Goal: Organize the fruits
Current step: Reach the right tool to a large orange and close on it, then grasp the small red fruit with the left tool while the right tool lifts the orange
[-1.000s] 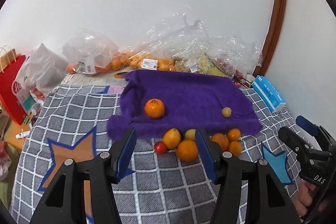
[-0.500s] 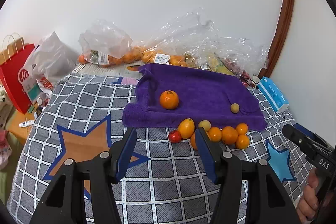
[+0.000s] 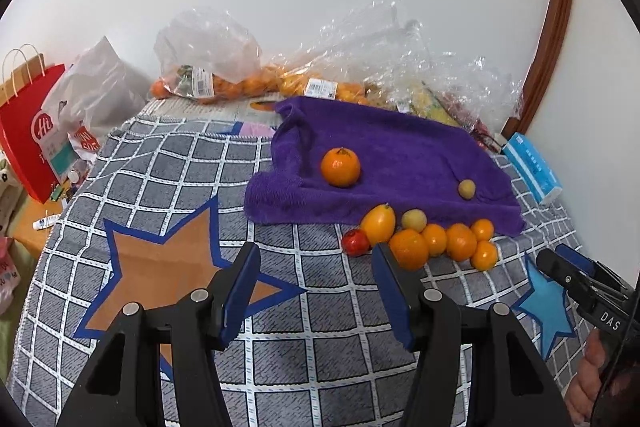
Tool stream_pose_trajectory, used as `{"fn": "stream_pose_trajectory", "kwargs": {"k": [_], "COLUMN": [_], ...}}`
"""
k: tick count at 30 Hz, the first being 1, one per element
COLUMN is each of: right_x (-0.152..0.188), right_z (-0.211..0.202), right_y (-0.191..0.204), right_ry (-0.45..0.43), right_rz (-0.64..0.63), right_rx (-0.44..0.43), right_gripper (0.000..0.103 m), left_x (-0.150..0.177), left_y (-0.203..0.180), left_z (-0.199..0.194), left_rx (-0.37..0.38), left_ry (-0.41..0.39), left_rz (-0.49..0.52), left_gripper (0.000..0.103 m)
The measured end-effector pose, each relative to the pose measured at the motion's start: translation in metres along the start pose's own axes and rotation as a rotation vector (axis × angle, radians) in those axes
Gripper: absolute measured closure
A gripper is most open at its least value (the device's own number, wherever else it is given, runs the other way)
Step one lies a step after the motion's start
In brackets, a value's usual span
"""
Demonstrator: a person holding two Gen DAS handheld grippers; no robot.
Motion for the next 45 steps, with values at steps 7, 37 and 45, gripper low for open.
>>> {"fn": "stream_pose_trajectory", "kwargs": {"k": [7,37,45], "right_x": [0.009,0.021,0.027], "right_z": [0.026,0.067,0.052], "right_y": [0.0,-0.009,-0.025], "right_ry": [0.042,0.087,0.065], "right_rz": [-0.005,-0.147,-0.146], "right_rx": [-0.009,0.082,0.067], "right_gripper": [0.046,0.067,0.067], "left_x": [0.009,0.022,0.021], "left_y": [0.01,-0.014,-0.024], "left_z": [0.021,0.068,0.086], "left_rx": [-0.02,0.029,0.028], "left_ry": [0.051,0.187,0.2], "left_rz": [-0.011,0.055,0.071], "left_gripper": [0.047,0.048,0.054]}}
Point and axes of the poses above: each gripper's, at about its wrist camera, not at the fingertips, and z roughly the way its jaws point, y to its left, x to its underside, the point moved 5 cm from there along z, roughly the way its jaws point, and after that the axes turned 6 degrees about -y, right-handed, at the moved point
